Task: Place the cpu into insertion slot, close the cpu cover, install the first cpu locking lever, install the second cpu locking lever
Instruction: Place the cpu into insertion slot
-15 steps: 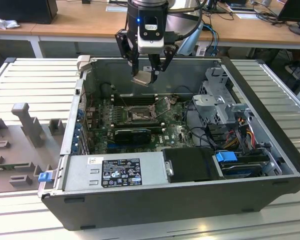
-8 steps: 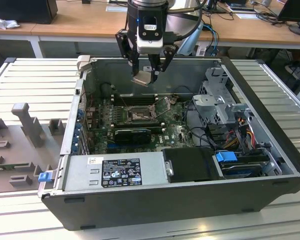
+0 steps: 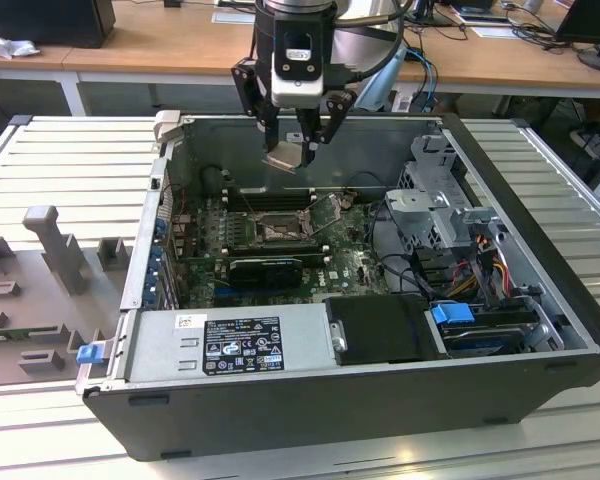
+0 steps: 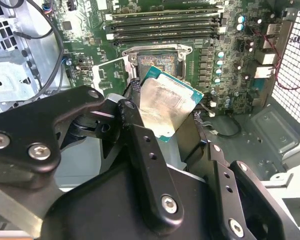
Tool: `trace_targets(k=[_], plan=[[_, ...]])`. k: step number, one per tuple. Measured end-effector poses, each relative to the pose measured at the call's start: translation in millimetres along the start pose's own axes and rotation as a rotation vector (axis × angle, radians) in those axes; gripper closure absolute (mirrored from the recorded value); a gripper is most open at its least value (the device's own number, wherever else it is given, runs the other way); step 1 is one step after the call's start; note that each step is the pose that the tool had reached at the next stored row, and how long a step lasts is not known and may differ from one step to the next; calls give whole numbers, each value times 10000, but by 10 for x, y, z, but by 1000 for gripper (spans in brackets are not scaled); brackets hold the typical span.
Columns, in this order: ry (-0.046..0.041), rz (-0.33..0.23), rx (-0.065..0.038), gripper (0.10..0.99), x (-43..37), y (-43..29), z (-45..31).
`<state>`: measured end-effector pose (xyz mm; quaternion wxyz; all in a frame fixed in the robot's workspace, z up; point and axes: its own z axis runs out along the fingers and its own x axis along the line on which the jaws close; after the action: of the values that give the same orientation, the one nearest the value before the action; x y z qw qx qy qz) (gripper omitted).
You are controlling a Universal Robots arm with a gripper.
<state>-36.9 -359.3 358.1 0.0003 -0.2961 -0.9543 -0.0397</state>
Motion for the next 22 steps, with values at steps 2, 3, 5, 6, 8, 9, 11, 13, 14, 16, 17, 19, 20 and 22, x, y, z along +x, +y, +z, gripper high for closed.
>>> trace_targets(k=[2, 3, 5, 6, 8, 9, 11, 13, 14, 16, 17, 19, 20, 22], plan=[[-4, 53, -2, 557, 0, 0, 0], [-6, 71, -2, 557, 0, 0, 0], [-11, 142, -4, 557, 0, 0, 1], [-14, 180, -4, 557, 0, 0, 1], [-17, 220, -6, 557, 0, 0, 1], [-19, 246, -6, 557, 0, 0, 1], [-22, 291, -7, 557, 0, 0, 1], [-24, 321, -8, 557, 0, 0, 2], [-26, 337, -8, 557, 0, 0, 2], [-28, 369, -9, 557, 0, 0, 3], [-30, 397, -10, 557, 0, 0, 3], [-34, 449, -11, 557, 0, 0, 3], [-35, 467, -12, 557, 0, 0, 4], [-39, 510, -13, 557, 0, 0, 4]])
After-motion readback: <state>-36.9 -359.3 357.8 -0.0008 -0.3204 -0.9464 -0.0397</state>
